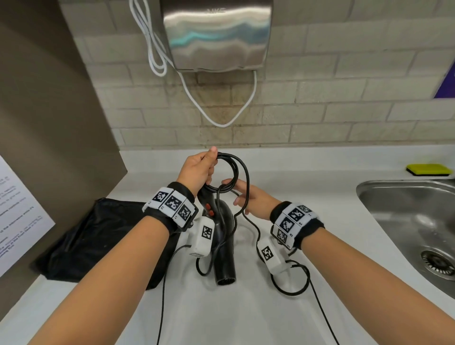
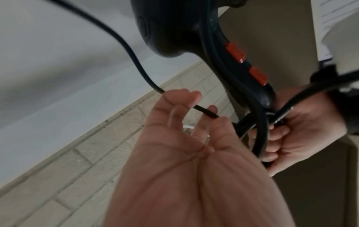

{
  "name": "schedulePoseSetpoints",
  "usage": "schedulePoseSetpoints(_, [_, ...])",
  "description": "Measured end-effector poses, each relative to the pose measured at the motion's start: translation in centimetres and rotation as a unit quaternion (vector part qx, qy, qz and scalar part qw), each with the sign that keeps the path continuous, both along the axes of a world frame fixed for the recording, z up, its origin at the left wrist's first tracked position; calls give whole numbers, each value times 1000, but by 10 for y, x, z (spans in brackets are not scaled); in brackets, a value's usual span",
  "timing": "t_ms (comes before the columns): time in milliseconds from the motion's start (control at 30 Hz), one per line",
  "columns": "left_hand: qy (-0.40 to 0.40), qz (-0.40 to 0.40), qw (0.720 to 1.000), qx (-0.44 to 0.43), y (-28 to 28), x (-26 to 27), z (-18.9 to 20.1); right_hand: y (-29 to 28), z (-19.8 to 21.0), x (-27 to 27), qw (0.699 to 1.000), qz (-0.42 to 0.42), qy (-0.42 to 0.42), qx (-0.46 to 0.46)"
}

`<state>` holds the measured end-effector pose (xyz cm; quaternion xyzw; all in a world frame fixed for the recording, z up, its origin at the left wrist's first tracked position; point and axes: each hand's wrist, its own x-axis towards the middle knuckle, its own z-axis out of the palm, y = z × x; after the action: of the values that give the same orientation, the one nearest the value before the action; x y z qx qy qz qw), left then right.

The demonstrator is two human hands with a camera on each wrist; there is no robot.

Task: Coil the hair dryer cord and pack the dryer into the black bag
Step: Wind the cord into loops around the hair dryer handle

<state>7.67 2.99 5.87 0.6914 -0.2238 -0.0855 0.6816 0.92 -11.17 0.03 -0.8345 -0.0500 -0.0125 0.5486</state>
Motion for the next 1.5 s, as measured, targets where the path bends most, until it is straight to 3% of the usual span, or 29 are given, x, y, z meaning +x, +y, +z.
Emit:
schedulePoseSetpoints(67, [3, -2, 1000, 2, 1, 0, 0, 4, -3, 4, 999, -34, -29, 1])
schedulePoseSetpoints(200, [7, -9, 1000, 7, 5, 1, 1, -3, -4, 11, 975, -205, -88, 21])
schedulePoseSetpoints(300, [7, -4, 1000, 11, 11, 5, -1, -20, -8, 10, 958, -267, -51, -88])
schedulePoseSetpoints(433, [20, 30, 999, -6, 21, 11, -4, -59, -14, 2, 913, -386, 35, -123])
schedulePoseSetpoints(567, [21, 37, 999, -9, 23, 10, -4, -76, -28, 0, 905, -332, 183, -194])
schedulePoseSetpoints(633, [20, 32, 999, -9, 19, 9, -3, -67, -30, -2, 906, -320, 189, -202])
schedulePoseSetpoints(767, [20, 16, 1000, -5, 12, 8, -3, -37, -21, -2, 932, -288, 32, -216])
schedulePoseSetpoints(900, [25, 3, 1000, -13, 6, 4, -1, -5, -2, 5, 956, -137, -138, -219])
schedulePoseSetpoints(1100, [23, -1, 1000, -15, 1, 2, 0, 15, 5, 11, 992, -61, -95, -59])
schedulePoseSetpoints(1167, [26, -4, 1000, -15, 2, 2, 0, 14, 4, 13, 985, -93, -106, -96])
schedulePoseSetpoints(1267, [32, -4, 999, -17, 5, 4, 1, -11, -8, 22, 964, -248, -81, -60])
schedulePoseSetpoints(1367, [38, 7, 999, -12, 10, 5, 1, -50, -25, 28, 930, -364, 40, -37])
schedulePoseSetpoints(1500, [44, 11, 999, -16, 15, 7, 1, -89, -43, 22, 897, -370, 197, -142])
